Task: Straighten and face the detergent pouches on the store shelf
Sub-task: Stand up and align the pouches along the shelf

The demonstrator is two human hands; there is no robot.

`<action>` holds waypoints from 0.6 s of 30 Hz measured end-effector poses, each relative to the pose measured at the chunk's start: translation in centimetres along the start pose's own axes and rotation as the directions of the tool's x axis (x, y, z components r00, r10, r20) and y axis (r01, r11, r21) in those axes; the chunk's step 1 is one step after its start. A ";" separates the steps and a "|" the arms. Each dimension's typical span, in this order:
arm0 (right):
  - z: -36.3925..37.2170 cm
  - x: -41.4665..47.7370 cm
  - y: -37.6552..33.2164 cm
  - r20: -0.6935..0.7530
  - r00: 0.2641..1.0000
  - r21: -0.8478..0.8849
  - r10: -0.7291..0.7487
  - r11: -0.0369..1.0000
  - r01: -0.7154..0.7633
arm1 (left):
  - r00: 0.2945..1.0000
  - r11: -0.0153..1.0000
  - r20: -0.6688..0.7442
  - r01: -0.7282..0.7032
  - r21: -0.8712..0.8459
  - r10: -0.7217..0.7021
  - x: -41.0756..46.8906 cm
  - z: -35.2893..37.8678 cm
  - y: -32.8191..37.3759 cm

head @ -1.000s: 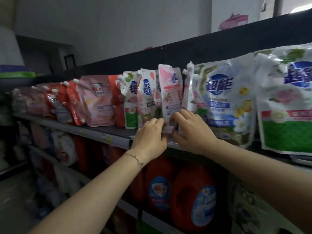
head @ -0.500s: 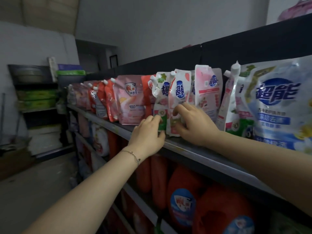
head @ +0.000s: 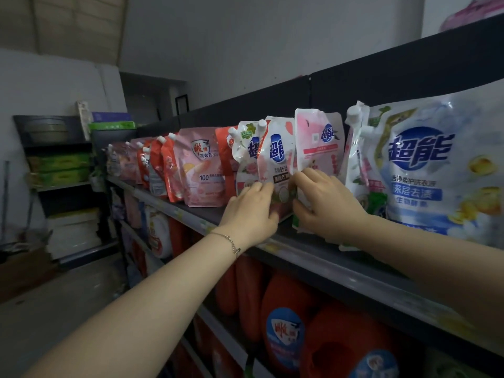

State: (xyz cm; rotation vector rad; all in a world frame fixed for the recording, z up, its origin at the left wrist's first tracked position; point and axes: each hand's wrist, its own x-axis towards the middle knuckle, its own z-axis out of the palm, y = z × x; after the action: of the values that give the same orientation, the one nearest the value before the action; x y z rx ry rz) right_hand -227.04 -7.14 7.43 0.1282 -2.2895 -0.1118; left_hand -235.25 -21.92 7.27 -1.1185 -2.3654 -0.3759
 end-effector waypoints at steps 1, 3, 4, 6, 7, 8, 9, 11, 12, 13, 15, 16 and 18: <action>-0.1 -0.1 0.2 0.003 1.000 0.003 0.005 1.000 -0.005 | 1.000 1.000 0.001 -0.004 -0.003 0.005 0.1 0.0 0.3; -0.3 -0.3 0.5 0.029 0.999 0.003 0.023 1.000 -0.023 | 1.000 1.000 0.002 -0.013 -0.009 0.013 0.2 0.0 0.8; -0.4 -0.4 0.6 0.043 0.999 0.000 0.031 1.000 -0.031 | 1.000 1.000 0.004 -0.015 -0.008 0.015 0.2 0.0 1.1; -0.7 -0.8 0.8 0.057 0.998 -0.004 0.040 0.999 -0.040 | 1.000 1.000 0.010 -0.013 -0.006 0.014 0.2 0.0 1.8; -0.9 -1.0 0.8 0.056 0.998 -0.003 0.043 0.999 -0.043 | 1.000 1.000 0.009 -0.012 -0.011 0.012 0.1 0.1 2.1; -1.0 -1.3 0.9 0.050 0.998 0.001 0.043 0.999 -0.043 | 1.000 1.000 0.010 -0.009 -0.017 0.009 0.1 0.1 2.4; -1.2 -1.6 0.9 0.041 0.998 0.009 0.041 0.999 -0.042 | 1.000 1.000 0.012 -0.005 -0.023 0.005 0.0 0.2 2.7; -1.5 -2.2 1.1 0.033 0.999 0.018 0.028 0.999 -0.029 | 1.000 0.999 0.021 0.005 -0.036 -0.004 -0.1 0.3 3.4; -1.6 -2.4 1.2 0.031 0.999 0.017 0.022 1.000 -0.022 | 1.000 0.999 0.026 0.008 -0.039 -0.007 -0.1 0.3 3.7; -1.8 -2.5 1.3 0.025 0.999 0.022 0.020 1.000 -0.020 | 0.999 0.999 0.032 0.013 -0.042 -0.011 -0.1 0.3 4.1; -2.1 -2.6 1.2 0.004 1.000 0.049 0.027 0.998 -0.027 | 0.999 0.998 0.048 0.024 -0.052 -0.021 -0.1 0.2 4.8; -2.2 -2.6 1.1 -0.002 1.000 0.061 0.028 0.998 -0.028 | 0.998 0.998 0.054 0.029 -0.061 -0.026 -0.1 0.2 5.1; -2.5 -2.7 0.8 0.007 1.000 0.063 0.016 0.998 -0.016 | 0.998 0.995 0.055 0.035 -0.089 -0.030 0.0 0.1 5.5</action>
State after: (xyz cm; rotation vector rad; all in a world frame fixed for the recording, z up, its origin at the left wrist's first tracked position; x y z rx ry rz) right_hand -223.46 -6.09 7.21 0.1421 -2.3007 -0.0318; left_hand -230.98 -18.38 7.36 -1.1452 -2.4377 -0.4734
